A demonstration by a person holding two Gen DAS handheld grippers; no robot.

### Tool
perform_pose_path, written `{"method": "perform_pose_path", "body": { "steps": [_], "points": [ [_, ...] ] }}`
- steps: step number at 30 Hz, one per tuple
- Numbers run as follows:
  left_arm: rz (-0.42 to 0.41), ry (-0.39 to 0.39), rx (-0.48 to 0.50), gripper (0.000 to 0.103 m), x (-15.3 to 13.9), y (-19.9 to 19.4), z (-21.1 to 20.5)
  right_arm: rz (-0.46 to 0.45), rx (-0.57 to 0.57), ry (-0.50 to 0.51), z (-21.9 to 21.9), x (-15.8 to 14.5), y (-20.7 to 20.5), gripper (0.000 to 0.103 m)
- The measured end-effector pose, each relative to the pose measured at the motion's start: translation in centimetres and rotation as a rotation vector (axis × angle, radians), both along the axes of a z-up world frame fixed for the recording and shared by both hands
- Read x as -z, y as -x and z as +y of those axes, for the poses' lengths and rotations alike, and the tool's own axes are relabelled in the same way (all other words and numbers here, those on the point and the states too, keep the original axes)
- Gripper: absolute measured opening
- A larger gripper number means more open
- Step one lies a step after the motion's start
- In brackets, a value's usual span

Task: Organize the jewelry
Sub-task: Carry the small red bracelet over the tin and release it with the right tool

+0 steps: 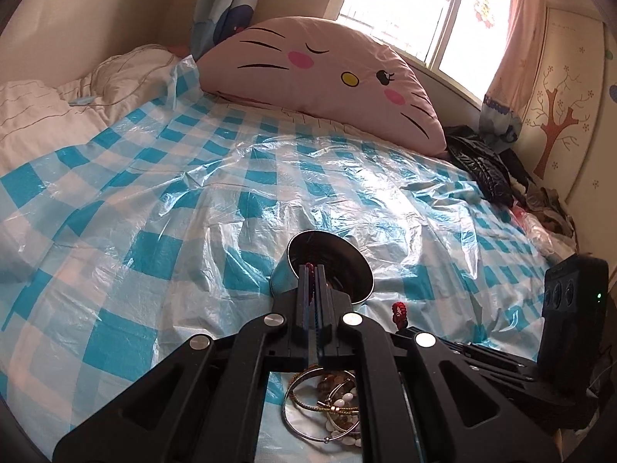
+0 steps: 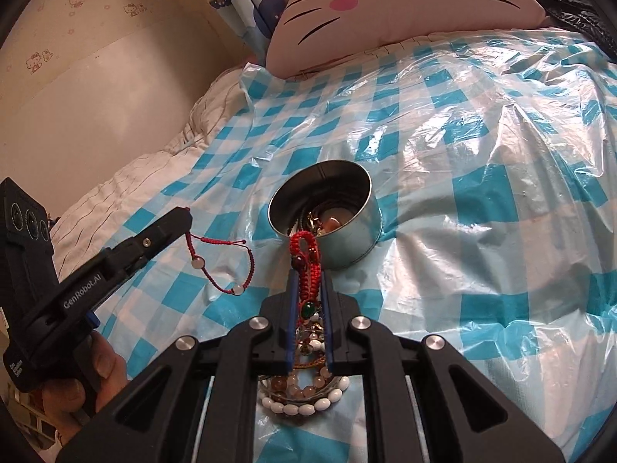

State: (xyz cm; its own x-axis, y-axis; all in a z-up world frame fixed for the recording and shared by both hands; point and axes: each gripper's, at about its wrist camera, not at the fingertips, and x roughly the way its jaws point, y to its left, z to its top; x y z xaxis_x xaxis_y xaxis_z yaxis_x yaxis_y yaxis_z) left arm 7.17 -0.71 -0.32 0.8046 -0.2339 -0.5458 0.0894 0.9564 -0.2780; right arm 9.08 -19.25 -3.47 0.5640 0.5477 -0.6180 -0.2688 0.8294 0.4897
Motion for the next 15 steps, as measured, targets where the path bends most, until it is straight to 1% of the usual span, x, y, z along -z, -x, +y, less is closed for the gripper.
{"method": "perform_pose_path", "body": {
  "steps": [7, 15],
  "points": [
    [0.001, -0.076, 0.001, 0.003, 0.12, -0.15, -0.9, -0.008, -0.01, -0.004, 0.07, -0.04, 0.03, 0.012],
    [0.001, -0.105, -0.008, 0.003, 0.12, -0.19, -0.97, -0.02, -0.015, -0.003, 0.27, -0.28, -0.02, 0.012]
  ]
}}
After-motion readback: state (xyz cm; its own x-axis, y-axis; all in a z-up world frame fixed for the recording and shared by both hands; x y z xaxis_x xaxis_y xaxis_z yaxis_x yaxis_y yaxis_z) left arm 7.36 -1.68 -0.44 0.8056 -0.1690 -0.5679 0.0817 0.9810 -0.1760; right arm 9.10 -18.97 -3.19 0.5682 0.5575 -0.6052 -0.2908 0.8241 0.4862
